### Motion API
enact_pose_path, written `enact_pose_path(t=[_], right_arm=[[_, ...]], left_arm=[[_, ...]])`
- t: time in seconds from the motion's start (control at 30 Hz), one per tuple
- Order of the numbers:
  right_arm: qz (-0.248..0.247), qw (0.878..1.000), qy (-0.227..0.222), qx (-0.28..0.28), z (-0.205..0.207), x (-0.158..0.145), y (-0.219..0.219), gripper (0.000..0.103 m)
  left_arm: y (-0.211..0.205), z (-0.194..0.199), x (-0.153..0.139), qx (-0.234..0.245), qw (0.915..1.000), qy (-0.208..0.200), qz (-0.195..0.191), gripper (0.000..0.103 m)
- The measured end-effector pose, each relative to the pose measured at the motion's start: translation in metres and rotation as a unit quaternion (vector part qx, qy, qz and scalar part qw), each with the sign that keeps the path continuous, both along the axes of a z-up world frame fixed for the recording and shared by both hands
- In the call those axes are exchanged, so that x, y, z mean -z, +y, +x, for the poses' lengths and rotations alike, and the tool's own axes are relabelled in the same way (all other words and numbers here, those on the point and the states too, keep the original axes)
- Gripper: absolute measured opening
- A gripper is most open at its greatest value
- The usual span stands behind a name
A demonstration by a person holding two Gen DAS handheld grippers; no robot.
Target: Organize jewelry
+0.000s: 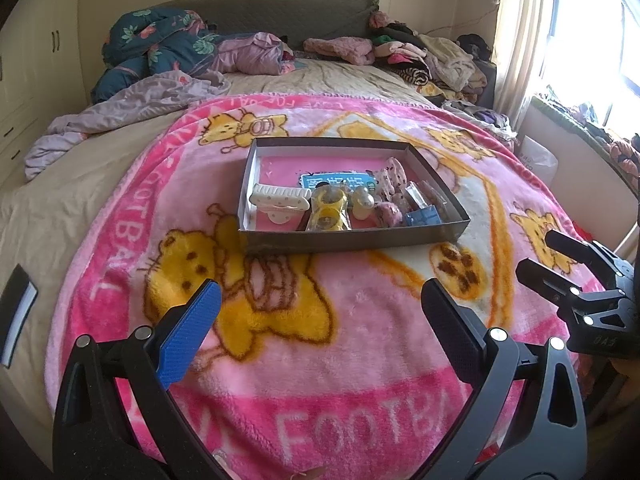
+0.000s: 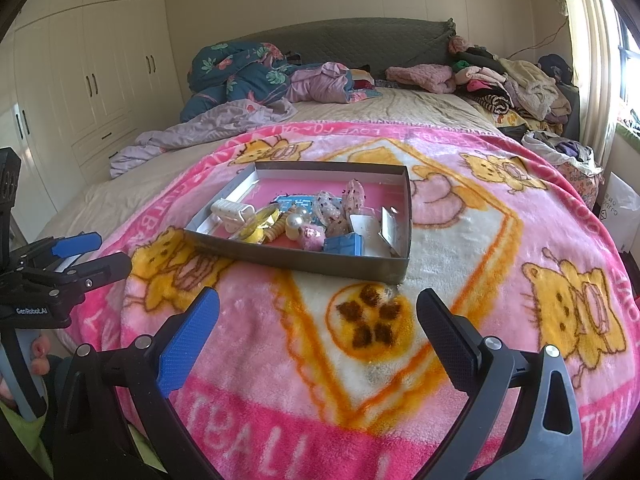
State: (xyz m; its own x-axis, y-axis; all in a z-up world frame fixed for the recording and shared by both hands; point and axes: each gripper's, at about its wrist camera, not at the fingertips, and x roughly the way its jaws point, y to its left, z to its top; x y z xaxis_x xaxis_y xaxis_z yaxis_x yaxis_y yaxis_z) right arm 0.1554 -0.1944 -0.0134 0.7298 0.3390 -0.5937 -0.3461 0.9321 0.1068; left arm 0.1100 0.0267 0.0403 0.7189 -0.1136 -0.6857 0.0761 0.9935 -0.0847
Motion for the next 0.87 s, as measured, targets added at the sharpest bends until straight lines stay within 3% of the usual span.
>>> enact_pose_path(t=[0.3,0.57,0.73,0.87], right_arm=[[0.001,1.000,0.000,0.000,-0.002,0.001,-0.001,0.096],[0.000,1.000,0.004,0.025,0.009,0.010,-0.014,0.096],[-0.019,0.993,0.023,0.111,0.060,0.038,-0.067,0.096],[-0.039,0.973,0.059,0.220,0.114,0.067,-0.138,0.096]], left_arm=[[-0.001,0.001,0.005,-0.003,1.0000,0.002,0.006,0.092],[0.020,0.016,0.014,-0.054,0.9984,0.010,0.013,0.092],[0.075,0.052,0.037,-0.134,0.9896,0.047,0.021,0.092],[0.130,0.085,0.061,-0.201,0.9761,0.070,0.046,0.092]])
